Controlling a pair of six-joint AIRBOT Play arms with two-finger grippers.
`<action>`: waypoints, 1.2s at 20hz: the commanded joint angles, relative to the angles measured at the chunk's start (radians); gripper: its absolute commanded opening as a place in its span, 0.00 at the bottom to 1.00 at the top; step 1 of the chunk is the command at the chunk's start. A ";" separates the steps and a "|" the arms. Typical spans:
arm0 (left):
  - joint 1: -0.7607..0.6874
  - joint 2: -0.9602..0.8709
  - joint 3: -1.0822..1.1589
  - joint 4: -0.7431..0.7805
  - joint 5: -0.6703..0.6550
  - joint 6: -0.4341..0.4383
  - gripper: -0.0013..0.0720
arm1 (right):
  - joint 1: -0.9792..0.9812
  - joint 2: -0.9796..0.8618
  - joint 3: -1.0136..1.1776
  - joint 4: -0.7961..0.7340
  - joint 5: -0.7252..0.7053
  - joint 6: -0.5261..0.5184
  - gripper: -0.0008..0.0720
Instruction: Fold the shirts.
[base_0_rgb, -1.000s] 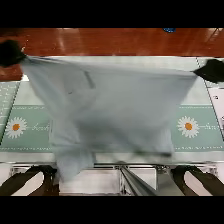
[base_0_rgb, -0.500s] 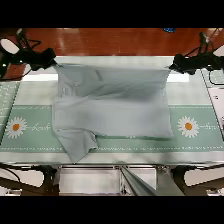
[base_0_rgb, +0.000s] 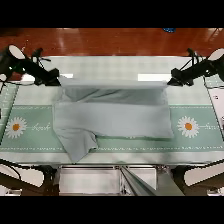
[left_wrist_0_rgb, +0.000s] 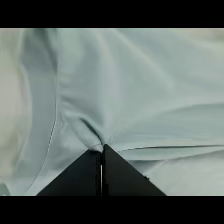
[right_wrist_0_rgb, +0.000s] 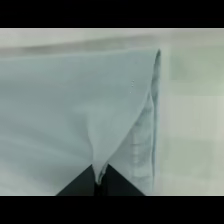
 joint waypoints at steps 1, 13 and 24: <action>-0.019 -0.003 -0.115 0.029 -0.025 0.016 0.04 | 0.002 -0.001 -0.088 -0.042 -0.020 0.010 0.05; 0.098 0.272 -0.203 0.090 -0.177 -0.008 0.71 | -0.140 0.242 -0.192 -0.164 0.127 0.085 0.58; 0.514 0.730 -1.075 -0.291 -0.010 0.090 0.71 | -0.253 0.769 -1.022 0.388 -0.218 -0.174 0.58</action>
